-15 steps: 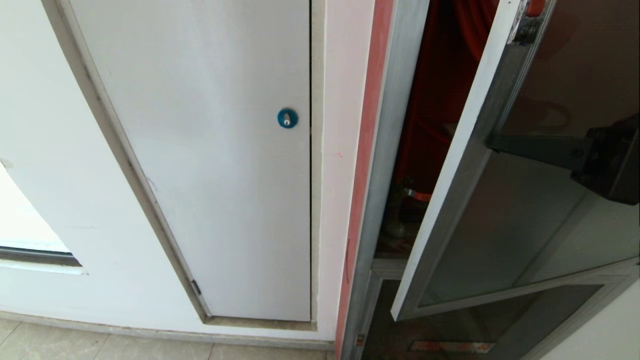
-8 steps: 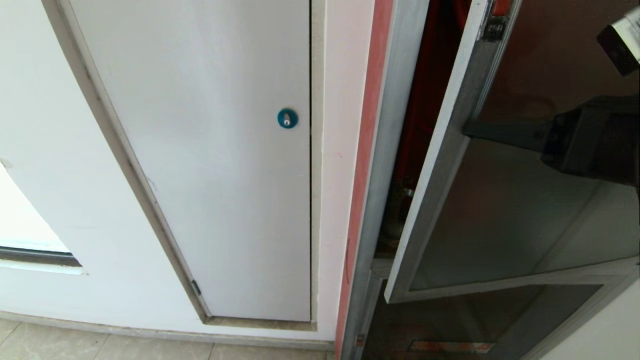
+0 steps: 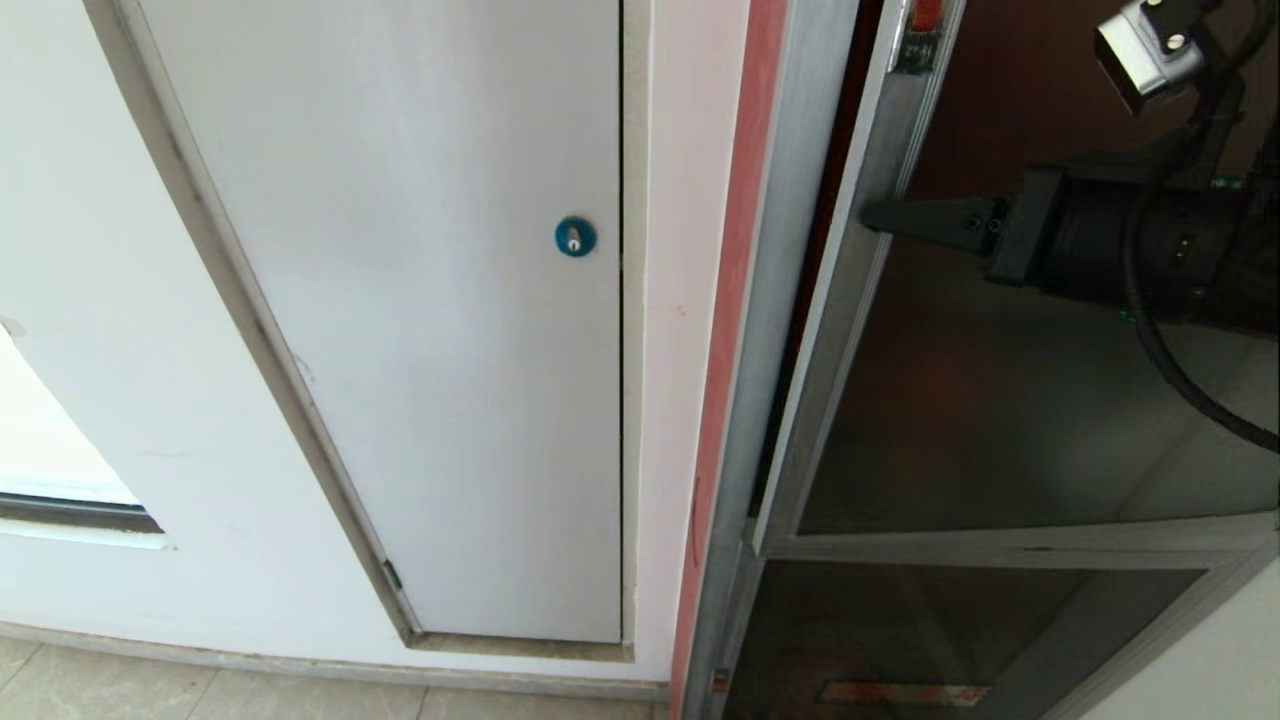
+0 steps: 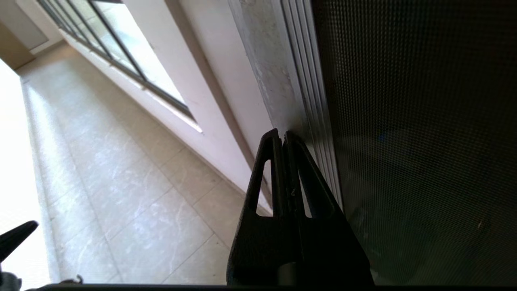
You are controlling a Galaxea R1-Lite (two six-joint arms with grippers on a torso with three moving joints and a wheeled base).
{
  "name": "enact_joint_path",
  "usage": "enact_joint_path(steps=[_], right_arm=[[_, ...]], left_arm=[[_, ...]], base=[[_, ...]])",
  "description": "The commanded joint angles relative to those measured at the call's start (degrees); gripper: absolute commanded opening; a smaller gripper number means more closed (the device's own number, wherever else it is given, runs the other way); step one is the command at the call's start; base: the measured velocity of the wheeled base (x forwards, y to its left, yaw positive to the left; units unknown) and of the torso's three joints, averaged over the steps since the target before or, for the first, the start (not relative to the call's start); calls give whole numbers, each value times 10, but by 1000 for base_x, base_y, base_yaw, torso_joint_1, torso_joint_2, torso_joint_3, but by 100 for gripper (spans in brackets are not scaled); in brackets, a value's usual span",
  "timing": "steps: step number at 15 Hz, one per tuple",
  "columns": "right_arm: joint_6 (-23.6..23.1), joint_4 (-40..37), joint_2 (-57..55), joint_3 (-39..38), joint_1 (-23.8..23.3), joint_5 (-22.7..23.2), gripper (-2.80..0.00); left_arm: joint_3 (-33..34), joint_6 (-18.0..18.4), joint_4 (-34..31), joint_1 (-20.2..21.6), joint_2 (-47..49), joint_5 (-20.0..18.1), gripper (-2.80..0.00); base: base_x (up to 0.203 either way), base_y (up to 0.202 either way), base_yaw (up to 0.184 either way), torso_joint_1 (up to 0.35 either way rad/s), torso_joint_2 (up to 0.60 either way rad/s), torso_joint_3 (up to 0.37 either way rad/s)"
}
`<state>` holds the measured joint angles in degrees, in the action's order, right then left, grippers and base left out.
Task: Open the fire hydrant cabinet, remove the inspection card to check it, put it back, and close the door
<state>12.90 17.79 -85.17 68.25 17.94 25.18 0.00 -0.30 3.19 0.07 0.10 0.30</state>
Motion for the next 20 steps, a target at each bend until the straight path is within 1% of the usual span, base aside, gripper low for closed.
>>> enact_joint_path(steps=[1, 3, 7, 9, 12, 15, 18, 20], right_arm=[[0, 3, -26, 13, 4, -10, -280], [0, 5, -35, 25, 3, -13, -280], [-1, 5, -52, 47, 3, -39, -280], [-1, 5, -59, 56, 3, -43, -280], [-1, 5, -77, 78, 3, -62, -280], [-1, 5, -95, 96, 3, -65, -280], [-1, 5, -108, 110, 2, -82, -280], [1, 5, -109, 113, -7, -85, -280]], left_arm=[[11, 0, 1, 0, 1, 0, -280], [11, 0, 1, 0, 1, 0, -280], [11, 0, 1, 0, 1, 0, -280], [11, 0, 1, 0, 1, 0, -280], [11, 0, 1, 0, 0, 0, -280], [11, 0, 1, 0, 1, 0, -280], [11, 0, 1, 0, 1, 0, -280], [11, 0, 1, 0, 1, 0, -280]], base=[[0, 0, 0, 0, 0, 0], [0, 0, 0, 0, 0, 0], [0, 0, 0, 0, 0, 0], [0, 0, 0, 0, 0, 0], [0, 0, 0, 0, 0, 0], [0, 0, 0, 0, 0, 0], [0, 0, 0, 0, 0, 0], [0, 0, 0, 0, 0, 0]])
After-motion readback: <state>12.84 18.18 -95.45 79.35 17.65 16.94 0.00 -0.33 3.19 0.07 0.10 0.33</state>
